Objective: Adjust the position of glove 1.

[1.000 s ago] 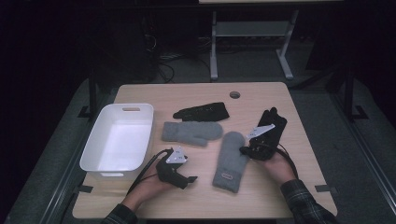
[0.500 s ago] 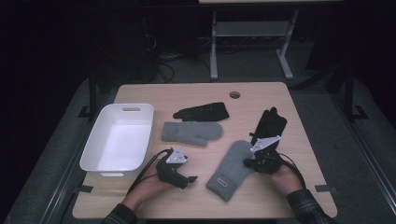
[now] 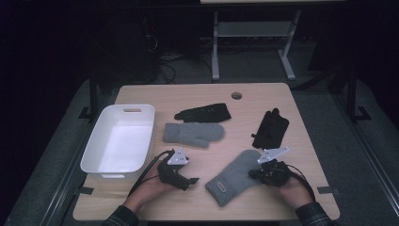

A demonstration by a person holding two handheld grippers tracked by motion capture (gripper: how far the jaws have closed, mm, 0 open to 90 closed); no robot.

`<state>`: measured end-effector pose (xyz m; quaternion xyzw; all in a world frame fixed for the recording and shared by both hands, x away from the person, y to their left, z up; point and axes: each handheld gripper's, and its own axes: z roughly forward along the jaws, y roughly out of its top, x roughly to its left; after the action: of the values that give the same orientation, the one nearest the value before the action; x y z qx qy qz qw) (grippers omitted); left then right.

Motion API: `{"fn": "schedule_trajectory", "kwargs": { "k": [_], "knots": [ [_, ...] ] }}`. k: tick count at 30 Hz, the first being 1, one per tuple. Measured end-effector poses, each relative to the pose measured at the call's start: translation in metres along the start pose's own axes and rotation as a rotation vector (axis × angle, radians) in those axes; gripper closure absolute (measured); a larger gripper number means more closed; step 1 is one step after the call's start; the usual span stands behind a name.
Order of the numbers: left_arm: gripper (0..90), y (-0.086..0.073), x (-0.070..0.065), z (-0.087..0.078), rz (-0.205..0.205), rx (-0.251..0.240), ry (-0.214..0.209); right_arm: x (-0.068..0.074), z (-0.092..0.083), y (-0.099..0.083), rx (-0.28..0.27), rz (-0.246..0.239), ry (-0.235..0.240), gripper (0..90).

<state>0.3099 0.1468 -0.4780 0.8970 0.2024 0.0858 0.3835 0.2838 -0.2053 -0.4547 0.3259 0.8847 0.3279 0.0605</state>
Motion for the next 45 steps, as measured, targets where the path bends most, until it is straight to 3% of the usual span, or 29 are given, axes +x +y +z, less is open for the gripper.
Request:
{"fn": "schedule_trajectory", "kwargs": {
  "k": [5,9,12,14,15,20,27,31,33,34,36,37,40,41,42,43,45],
  "knots": [
    [12.4,0.000,0.000,0.000,0.001,-0.002,-0.001,-0.002,-0.006,0.001,-0.027,0.005,-0.005,89.3],
    [12.4,0.000,0.000,0.000,0.001,-0.001,-0.001,0.010,-0.011,0.004,-0.056,-0.027,0.042,90.0],
    [12.5,0.000,0.000,0.000,0.001,-0.001,-0.001,0.030,-0.006,0.004,-0.052,-0.064,0.090,90.0],
    [12.4,0.000,0.000,0.000,0.002,-0.001,-0.001,0.034,-0.005,0.004,-0.052,-0.072,0.103,90.0],
    [12.4,0.000,0.000,0.000,0.005,-0.001,0.000,0.041,-0.001,0.004,-0.047,-0.084,0.136,90.0],
    [12.5,0.000,0.000,0.001,-0.005,-0.004,-0.001,0.052,0.013,0.012,-0.029,-0.114,0.169,90.0],
    [12.5,0.000,0.000,0.001,-0.006,-0.004,-0.002,0.053,0.019,0.019,-0.037,-0.137,0.171,90.0],
    [12.5,0.000,0.000,0.001,0.000,-0.004,0.000,0.043,0.005,0.013,-0.081,-0.108,0.135,88.1],
    [12.5,0.000,0.000,0.001,-0.003,-0.004,-0.001,0.024,-0.009,0.003,-0.106,-0.063,0.070,86.6],
    [12.5,0.000,0.000,0.001,-0.003,-0.004,-0.001,0.024,-0.009,0.003,-0.106,-0.063,0.070,86.6],
    [12.4,0.000,0.000,0.001,-0.007,-0.007,-0.002,0.008,-0.016,-0.006,-0.117,-0.021,0.020,84.5],
    [12.5,0.000,0.000,0.001,-0.008,-0.005,-0.003,-0.005,-0.021,-0.013,-0.137,0.018,-0.016,78.8],
    [12.4,0.000,0.000,0.000,-0.004,0.001,-0.002,-0.014,-0.025,-0.019,-0.143,0.039,-0.051,71.5],
    [12.4,0.000,0.000,0.000,-0.003,0.002,-0.002,-0.023,-0.026,-0.026,-0.140,0.057,-0.079,60.2],
    [12.4,0.000,0.000,0.000,-0.002,0.003,-0.002,-0.023,-0.026,-0.026,-0.140,0.057,-0.079,60.2],
    [12.4,0.000,0.000,0.000,-0.002,0.003,-0.003,-0.030,-0.026,-0.035,-0.133,0.072,-0.123,53.8],
    [12.4,0.000,0.000,0.000,-0.002,0.003,-0.003,-0.033,-0.027,-0.038,-0.134,0.079,-0.126,49.5]
  ]
}}
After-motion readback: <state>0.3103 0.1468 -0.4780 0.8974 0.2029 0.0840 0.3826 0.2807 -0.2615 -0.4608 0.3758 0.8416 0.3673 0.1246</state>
